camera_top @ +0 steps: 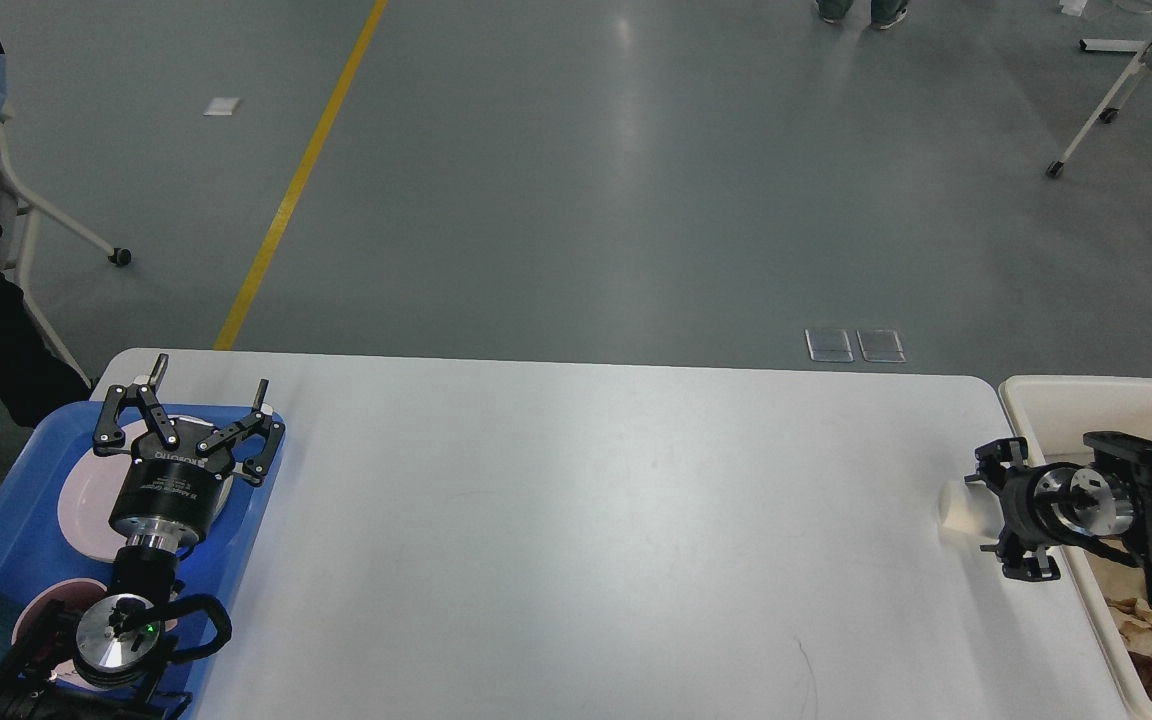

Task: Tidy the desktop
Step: 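Lower the right gripper and grasp the white paper cup, then lift the white cup and drop it into the white bin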

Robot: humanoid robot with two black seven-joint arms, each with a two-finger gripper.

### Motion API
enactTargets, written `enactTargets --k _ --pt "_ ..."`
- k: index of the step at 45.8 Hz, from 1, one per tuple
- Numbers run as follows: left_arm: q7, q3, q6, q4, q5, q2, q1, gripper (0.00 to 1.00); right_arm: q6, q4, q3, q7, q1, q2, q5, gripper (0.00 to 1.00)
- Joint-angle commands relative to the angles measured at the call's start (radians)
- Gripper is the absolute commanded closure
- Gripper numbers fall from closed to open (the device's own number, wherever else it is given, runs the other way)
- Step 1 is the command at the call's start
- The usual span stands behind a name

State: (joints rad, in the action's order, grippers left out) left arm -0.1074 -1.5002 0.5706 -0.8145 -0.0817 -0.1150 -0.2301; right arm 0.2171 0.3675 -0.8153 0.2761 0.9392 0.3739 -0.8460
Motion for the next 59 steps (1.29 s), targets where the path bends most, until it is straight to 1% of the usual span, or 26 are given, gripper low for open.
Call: enactTargets --k 1,9,24,27,28,31,34,37,41,46,47,48,49,52,55,59 --pt "0.000 0.000 0.000 0.000 0.000 0.000 0.000 0.04 -0.002 -0.039 0.054 0.000 -0.026 0.002 0.034 0.20" --pt "0.000 0.000 0.000 0.000 -0.001 0.000 0.000 0.04 -0.024 -0.073 0.123 0.000 -0.068 0.003 0.077 0.20" --pt "0.000 0.000 0.000 0.000 0.000 0.000 0.000 0.04 -0.077 -0.091 0.131 -0.003 -0.085 -0.003 0.114 0.21" --pt "0.000 0.000 0.000 0.000 0.000 0.000 0.000 0.04 -0.096 -0.091 0.131 -0.005 -0.086 -0.004 0.114 0.26" --pt "-0.001 0.000 0.000 0.000 0.000 0.000 0.000 0.04 -0.102 -0.091 0.131 -0.003 -0.088 -0.007 0.116 0.29" --pt "0.000 0.000 0.000 0.000 -0.001 0.000 0.000 0.04 -0.116 -0.090 0.130 -0.003 -0.099 -0.020 0.116 0.48" --pt "0.000 0.000 0.000 0.000 0.000 0.000 0.000 0.04 -0.120 -0.090 0.130 -0.003 -0.102 -0.023 0.116 0.60" --pt "0.000 0.000 0.000 0.000 0.000 0.000 0.000 0.04 -0.120 -0.088 0.130 -0.005 -0.102 -0.023 0.120 0.73" --pt "0.000 0.000 0.000 0.000 0.000 0.000 0.000 0.04 -0.117 -0.081 0.128 -0.005 -0.100 -0.023 0.151 0.88" --pt "0.000 0.000 0.000 0.000 -0.001 0.000 0.000 0.04 -0.127 -0.071 0.137 0.000 -0.085 -0.016 0.163 0.91" --pt "0.000 0.000 0.000 0.000 0.000 0.000 0.000 0.04 -0.127 -0.068 0.140 0.000 -0.082 -0.016 0.166 0.93" --pt "0.000 0.000 0.000 0.000 0.000 0.000 0.000 0.04 -0.125 -0.062 0.142 0.002 -0.073 -0.016 0.169 0.98" --pt "0.000 0.000 0.000 0.000 0.000 0.000 0.000 0.04 -0.124 -0.050 0.142 0.002 -0.065 -0.015 0.173 1.00" --pt "0.000 -0.002 0.000 0.000 -0.001 0.000 0.000 0.04 -0.121 -0.004 0.139 0.008 -0.031 -0.004 0.189 1.00" --pt "0.000 0.000 0.000 0.000 -0.001 0.000 0.000 0.04 -0.111 0.051 0.137 0.038 0.024 0.031 0.228 1.00" --pt "0.000 0.000 0.000 0.000 0.000 0.000 0.000 0.04 -0.107 0.163 0.131 0.072 0.108 0.077 0.309 1.00"
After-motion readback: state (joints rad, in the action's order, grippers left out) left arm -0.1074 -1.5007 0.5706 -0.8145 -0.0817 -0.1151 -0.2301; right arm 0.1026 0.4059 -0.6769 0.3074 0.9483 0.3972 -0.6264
